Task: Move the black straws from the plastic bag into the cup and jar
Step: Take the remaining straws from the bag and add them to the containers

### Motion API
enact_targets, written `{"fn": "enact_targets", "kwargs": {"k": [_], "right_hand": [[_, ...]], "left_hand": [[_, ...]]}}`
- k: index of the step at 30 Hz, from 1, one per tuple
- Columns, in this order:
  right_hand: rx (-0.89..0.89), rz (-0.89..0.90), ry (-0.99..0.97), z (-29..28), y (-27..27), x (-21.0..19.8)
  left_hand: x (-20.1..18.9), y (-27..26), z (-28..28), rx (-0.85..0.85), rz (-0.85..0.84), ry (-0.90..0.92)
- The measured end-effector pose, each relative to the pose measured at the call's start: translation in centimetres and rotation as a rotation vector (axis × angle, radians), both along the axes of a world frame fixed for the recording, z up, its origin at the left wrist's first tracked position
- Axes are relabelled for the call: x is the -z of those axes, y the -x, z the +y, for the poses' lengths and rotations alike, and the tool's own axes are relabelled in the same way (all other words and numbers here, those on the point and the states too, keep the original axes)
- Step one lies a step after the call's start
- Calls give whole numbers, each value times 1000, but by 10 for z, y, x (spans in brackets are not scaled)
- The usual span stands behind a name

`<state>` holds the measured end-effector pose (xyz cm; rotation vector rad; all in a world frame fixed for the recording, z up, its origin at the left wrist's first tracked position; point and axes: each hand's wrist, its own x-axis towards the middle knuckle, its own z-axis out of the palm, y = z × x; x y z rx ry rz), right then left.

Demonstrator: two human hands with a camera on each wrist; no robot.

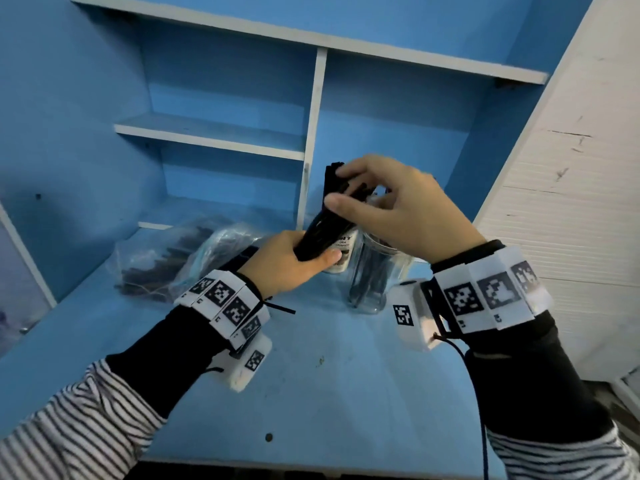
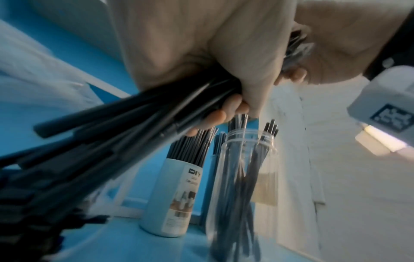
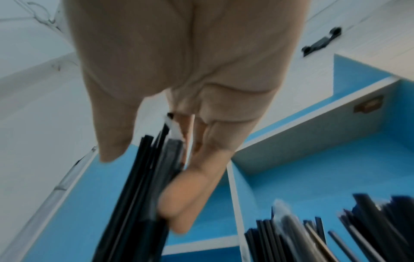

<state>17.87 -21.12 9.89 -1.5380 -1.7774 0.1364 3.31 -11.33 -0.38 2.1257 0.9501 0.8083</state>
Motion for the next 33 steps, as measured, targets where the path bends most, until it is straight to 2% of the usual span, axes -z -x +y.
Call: {"fn": "enact_targets", "kwargs": {"k": [3, 7, 13, 17, 20, 25, 27, 29, 33], "right_hand": [[-76, 126, -194, 2, 9, 2], [-151, 177, -351, 7, 22, -1], [-187, 155, -326, 15, 28, 2], [-130, 33, -238, 22, 22, 25], [-127, 36, -184, 24, 20, 32], [-127, 101, -274, 22, 22, 13], [-126, 103, -281, 23, 22, 11], [-120, 77, -267, 25, 20, 18], [-87, -21, -101, 30, 12, 47]], "left_hand": [[-9, -3, -7, 69, -92, 65], [-21, -7, -11, 86, -214, 94], [-18, -11, -21, 232, -324, 232], [4, -11, -21, 209, -268, 288], [7, -14, -24, 173, -201, 296], [-16, -20, -25, 186, -383, 281], [-18, -23, -25, 179, -407, 296], [-10, -25, -25, 173, -365, 337], [24, -20, -19, 201, -55, 390]]}}
